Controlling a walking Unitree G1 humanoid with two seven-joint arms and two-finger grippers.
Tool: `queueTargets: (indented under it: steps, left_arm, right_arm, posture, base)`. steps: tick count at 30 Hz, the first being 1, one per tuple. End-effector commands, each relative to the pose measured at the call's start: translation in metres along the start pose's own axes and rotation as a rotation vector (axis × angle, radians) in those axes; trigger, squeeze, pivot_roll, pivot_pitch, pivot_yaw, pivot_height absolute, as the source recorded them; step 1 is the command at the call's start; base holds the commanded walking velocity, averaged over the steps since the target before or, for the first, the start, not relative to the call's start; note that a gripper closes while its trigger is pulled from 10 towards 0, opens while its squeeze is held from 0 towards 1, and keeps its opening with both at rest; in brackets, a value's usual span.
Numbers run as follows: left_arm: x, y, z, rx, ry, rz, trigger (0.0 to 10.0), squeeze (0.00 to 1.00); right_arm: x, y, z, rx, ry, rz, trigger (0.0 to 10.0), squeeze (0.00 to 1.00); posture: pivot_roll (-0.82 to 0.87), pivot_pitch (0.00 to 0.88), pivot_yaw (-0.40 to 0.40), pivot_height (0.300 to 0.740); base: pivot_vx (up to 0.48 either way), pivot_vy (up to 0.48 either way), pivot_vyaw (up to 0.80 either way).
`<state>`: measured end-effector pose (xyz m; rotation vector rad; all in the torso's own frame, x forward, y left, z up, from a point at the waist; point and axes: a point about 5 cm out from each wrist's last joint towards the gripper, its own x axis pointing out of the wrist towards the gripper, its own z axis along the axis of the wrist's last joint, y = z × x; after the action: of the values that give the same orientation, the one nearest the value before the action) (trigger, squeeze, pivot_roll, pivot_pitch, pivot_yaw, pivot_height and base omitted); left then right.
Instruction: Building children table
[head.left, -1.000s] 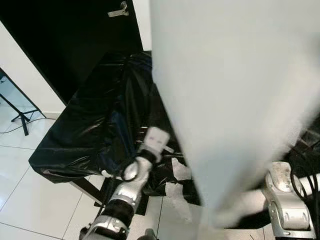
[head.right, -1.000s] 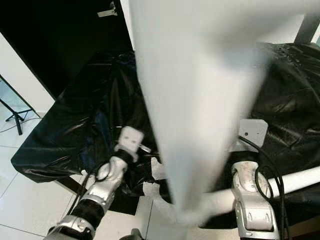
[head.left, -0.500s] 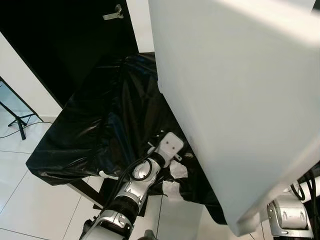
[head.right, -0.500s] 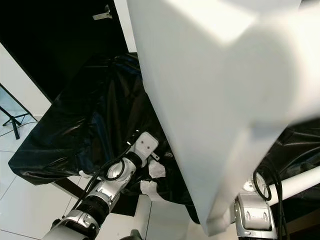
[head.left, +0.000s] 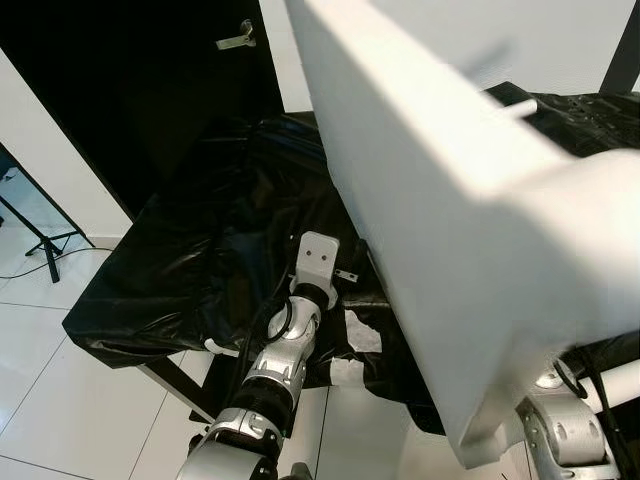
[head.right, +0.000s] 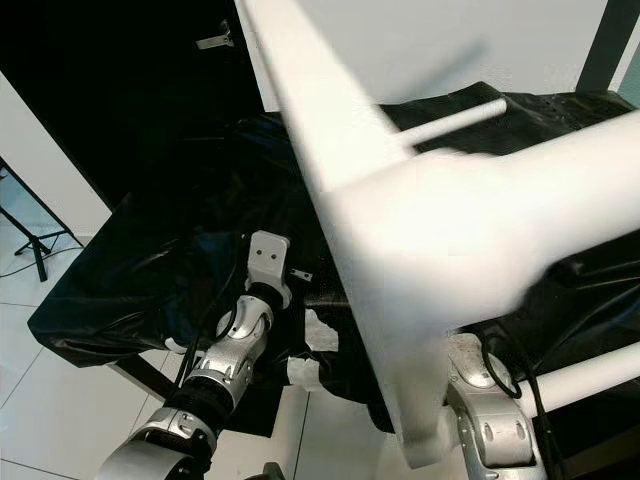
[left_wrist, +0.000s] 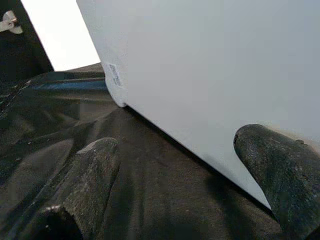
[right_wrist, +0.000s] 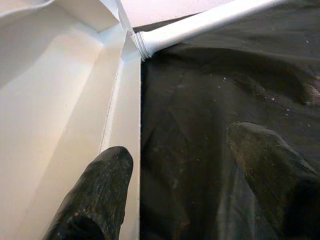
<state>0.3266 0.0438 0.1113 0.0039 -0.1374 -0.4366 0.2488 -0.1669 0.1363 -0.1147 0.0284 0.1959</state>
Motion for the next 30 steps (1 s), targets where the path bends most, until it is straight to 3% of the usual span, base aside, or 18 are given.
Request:
queueTargets:
  steps: [1, 5, 10, 19, 22, 24, 30]
  left_arm:
    - [-0.003, -0.001, -0.002, 0.016, -0.01, -0.01, 10.0, 0.0]
    - [-0.003, -0.002, -0.001, 0.017, -0.017, -0.016, 10.0, 0.0]
    - [-0.002, -0.001, 0.003, 0.021, -0.042, -0.013, 10.0, 0.0]
    - [-0.004, -0.001, 0.002, 0.024, -0.042, -0.016, 10.0, 0.0]
    - [-0.004, -0.002, 0.002, 0.026, -0.049, -0.021, 10.0, 0.0]
    - [-0.005, -0.002, 0.002, 0.028, -0.052, -0.025, 10.0, 0.0]
    - [-0.005, -0.002, 0.0, 0.03, -0.041, -0.032, 10.0, 0.0]
  right_arm:
    - [0.0, -0.005, 0.007, -0.061, -0.031, -0.005, 10.0, 0.0]
    - [0.0, -0.006, 0.007, -0.082, -0.027, 0.002, 10.0, 0.0]
    - [-0.004, 0.001, 0.012, -0.098, -0.027, 0.118, 10.0, 0.0]
    - [-0.012, -0.017, 0.02, -0.052, -0.049, 0.032, 10.0, 0.0]
    - [-0.018, -0.021, 0.023, 0.0, -0.08, -0.023, 10.0, 0.0]
    - [-0.028, -0.027, 0.026, 0.111, -0.125, -0.095, 10.0, 0.0]
    - [-0.049, -0.032, 0.034, 0.261, -0.198, -0.096, 10.0, 0.0]
  posture:
    - [0.06, 0.0, 0.1, 0.74]
    - [0.06, 0.0, 0.1, 0.74]
    - [0.07, 0.0, 0.1, 0.74]
    - [0.06, 0.0, 0.101, 0.74]
    - [0.06, 0.0, 0.102, 0.74]
    - [0.05, 0.0, 0.102, 0.74]
    - [0.04, 0.0, 0.114, 0.74]
  base:
    - [0.0, 0.0, 0.0]
    - [0.0, 0.0, 0.0]
    - [0.0, 0.0, 0.0]
    - [0.0, 0.0, 0.0]
    - [0.0, 0.0, 0.0]
    - [0.0, 0.0, 0.0]
    - [0.0, 0.0, 0.0]
